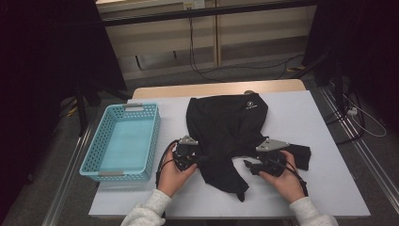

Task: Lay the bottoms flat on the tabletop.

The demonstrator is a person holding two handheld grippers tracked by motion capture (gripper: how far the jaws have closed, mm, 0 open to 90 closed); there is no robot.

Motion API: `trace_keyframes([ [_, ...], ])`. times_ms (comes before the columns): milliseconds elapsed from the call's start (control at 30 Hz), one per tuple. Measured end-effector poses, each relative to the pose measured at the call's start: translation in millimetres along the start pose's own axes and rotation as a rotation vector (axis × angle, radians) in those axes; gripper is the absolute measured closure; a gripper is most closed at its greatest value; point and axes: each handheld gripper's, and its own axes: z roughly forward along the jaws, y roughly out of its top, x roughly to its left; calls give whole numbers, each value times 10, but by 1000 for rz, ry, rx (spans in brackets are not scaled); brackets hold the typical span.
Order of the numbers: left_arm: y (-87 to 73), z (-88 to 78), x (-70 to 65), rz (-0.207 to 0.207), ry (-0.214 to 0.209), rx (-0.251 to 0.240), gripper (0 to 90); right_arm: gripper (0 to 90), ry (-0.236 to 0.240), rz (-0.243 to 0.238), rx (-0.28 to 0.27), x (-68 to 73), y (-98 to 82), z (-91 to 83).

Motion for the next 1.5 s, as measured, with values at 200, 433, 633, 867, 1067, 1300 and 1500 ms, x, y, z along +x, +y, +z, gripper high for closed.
trace_keyframes([
  [200,-39,-51,36,-19,-6,3,900,340,22,-9,-15,74,51,14],
  [433,-93,-26,-106,-16,-37,-19,621,340,21,-11,-12,82,65,30],
  [633,-203,-75,-45,-58,79,-30,493,344,26,-19,-15,118,74,29],
  [867,-195,-12,-146,-44,111,-28,644,344,24,-18,-23,130,89,23],
  [1067,-184,13,-143,-108,58,-12,865,344,25,-21,-20,131,90,30],
  [1300,-173,-79,-71,-141,30,23,898,344,23,-24,-10,115,78,38],
  [1500,-191,-250,35,-176,44,25,900,341,27,-28,8,112,56,61],
])
